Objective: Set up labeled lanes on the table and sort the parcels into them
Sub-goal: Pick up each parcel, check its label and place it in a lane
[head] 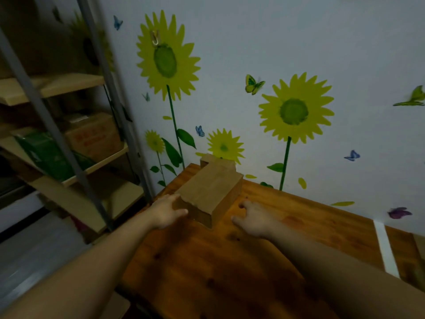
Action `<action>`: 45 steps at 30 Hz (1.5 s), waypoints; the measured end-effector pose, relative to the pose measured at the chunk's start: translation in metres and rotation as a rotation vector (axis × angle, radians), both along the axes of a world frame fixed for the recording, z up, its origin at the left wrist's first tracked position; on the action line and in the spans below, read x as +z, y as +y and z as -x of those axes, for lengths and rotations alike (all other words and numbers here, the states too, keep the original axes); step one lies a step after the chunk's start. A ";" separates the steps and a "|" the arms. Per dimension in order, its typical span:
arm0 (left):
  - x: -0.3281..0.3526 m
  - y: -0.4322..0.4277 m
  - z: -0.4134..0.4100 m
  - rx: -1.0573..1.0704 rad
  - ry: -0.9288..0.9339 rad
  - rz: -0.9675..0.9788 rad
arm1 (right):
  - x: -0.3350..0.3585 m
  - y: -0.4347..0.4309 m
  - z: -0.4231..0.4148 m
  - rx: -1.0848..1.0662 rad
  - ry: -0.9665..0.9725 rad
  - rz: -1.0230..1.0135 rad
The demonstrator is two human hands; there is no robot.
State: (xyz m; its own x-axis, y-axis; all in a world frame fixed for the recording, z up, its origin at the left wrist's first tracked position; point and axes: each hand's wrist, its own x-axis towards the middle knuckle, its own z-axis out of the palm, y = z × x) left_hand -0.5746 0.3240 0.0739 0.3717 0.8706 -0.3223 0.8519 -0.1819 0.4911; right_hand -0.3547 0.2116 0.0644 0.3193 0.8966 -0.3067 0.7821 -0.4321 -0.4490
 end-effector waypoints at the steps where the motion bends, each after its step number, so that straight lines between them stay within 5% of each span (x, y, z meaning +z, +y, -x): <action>1: -0.003 0.014 -0.005 0.006 0.006 -0.007 | -0.003 0.016 -0.001 -0.006 0.008 -0.003; 13: -0.051 0.146 -0.058 -0.079 -0.046 0.204 | -0.064 0.130 -0.006 -0.062 0.235 0.038; 21: -0.098 0.190 -0.070 -0.059 -0.034 0.271 | -0.112 0.157 0.021 -0.371 0.349 -0.019; 28: -0.099 0.189 -0.052 -0.013 -0.179 0.536 | -0.085 0.140 0.029 -0.477 0.469 -0.070; 35: -0.049 0.160 -0.061 -0.026 -0.545 0.442 | -0.021 0.111 0.040 -0.777 0.477 -0.387; 45: 0.013 0.103 -0.057 -0.214 -0.702 0.314 | 0.033 0.039 0.046 -0.878 0.305 -0.566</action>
